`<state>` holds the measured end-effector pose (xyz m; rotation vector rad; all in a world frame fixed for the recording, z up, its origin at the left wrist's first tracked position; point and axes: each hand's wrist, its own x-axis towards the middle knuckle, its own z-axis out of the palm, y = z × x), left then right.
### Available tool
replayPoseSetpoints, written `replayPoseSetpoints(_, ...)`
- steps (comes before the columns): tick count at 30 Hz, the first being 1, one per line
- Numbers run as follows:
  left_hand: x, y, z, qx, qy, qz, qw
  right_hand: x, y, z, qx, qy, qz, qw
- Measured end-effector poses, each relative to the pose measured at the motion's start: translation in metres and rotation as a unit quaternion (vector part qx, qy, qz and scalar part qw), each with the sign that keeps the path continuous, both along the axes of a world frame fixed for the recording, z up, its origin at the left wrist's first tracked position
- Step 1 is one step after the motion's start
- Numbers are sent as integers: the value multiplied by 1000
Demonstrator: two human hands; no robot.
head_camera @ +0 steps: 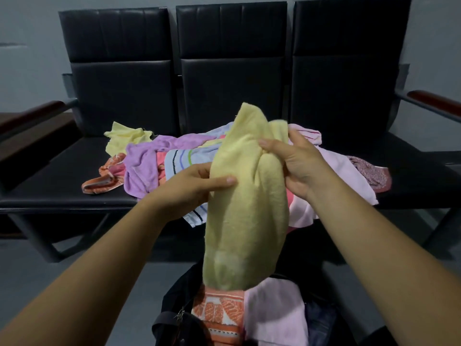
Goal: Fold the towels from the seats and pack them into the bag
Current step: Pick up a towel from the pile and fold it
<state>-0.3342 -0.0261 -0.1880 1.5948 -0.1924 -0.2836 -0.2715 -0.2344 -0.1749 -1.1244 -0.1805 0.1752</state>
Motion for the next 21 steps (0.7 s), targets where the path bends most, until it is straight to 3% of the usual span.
replayPoseSetpoints(6,10,-10,-1,-191,14,134,972,10,-13,-28,-77,117,69,988)
replayPoseSetpoints(12,15,-5,0,-233,-18,243,942,5,-14,-41,-98,86,156,979)
replayPoseSetpoints(16,17,8,-4,-193,-27,230,953,7,-10,-42,-108,68,93,987)
replayPoseSetpoints(19,16,19,-6,-80,-46,184,979,13,-11,-40,-67,55,5,996)
replayPoseSetpoints(21,16,23,-9,3,-70,196,978,14,-15,-39,-108,10,-42,993)
